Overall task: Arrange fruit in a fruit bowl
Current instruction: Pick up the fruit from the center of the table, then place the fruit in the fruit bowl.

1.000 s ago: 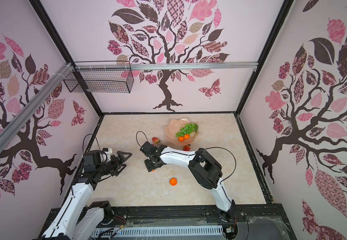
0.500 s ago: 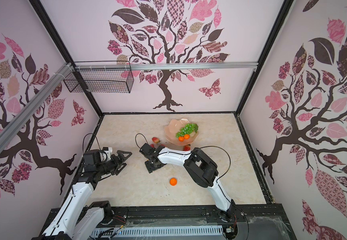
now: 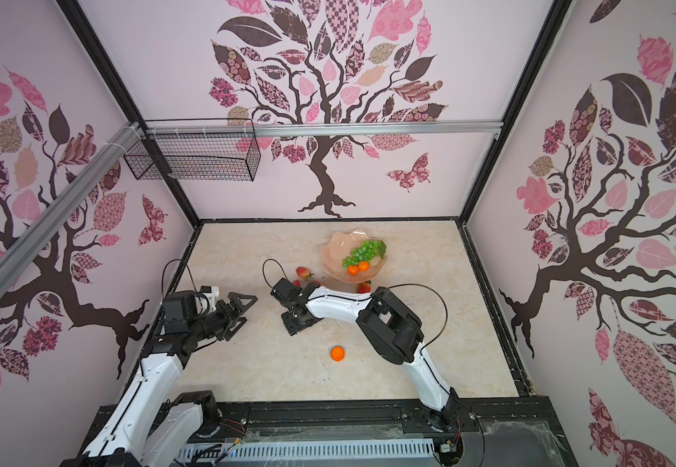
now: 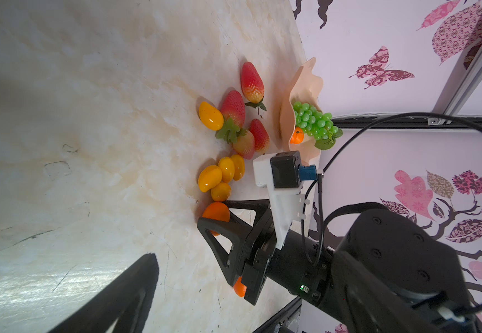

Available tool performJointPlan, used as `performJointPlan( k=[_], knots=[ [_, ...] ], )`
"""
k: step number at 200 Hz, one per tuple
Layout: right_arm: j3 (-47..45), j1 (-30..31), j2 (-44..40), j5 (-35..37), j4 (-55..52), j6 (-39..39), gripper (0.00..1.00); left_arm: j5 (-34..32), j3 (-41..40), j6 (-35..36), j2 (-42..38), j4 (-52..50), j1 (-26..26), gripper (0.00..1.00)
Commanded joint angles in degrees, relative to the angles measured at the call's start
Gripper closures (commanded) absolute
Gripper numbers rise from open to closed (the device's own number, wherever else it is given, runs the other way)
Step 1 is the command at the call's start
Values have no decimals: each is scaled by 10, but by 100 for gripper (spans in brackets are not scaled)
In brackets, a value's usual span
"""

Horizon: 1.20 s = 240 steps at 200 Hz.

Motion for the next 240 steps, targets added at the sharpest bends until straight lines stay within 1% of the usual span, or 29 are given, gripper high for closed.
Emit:
performJointPlan(
  k=[1, 20, 42, 63, 93, 126, 159, 185, 240],
  knots=[
    [15, 2, 6, 3, -16, -5, 49, -11, 15, 30, 5, -5, 3, 2],
    [10, 2, -7, 2, -14, -9, 50, -21, 26, 47, 12, -15, 2, 2],
    [4, 3, -26, 0, -15, -15, 51, -24, 36, 49, 19, -16, 1, 2],
    [-11, 2, -57, 1, -12, -15, 51, -45, 51, 56, 20, -21, -9, 2],
    [-38, 2, -117, 20, -6, -13, 51, -91, 75, 70, 40, -35, -52, 2],
    [-73, -8, -175, 37, -5, -14, 51, -107, 86, 52, 72, 9, -104, 2],
    [-103, -44, -224, 35, -5, -13, 52, -119, 102, 42, 100, 49, -134, 2],
    [-123, -86, -252, 37, -8, -21, 52, -124, 118, 34, 131, 88, -161, 2],
    [-137, -180, -274, 47, -8, -44, 52, -157, 181, 14, 228, 155, -267, 2]
  ],
)
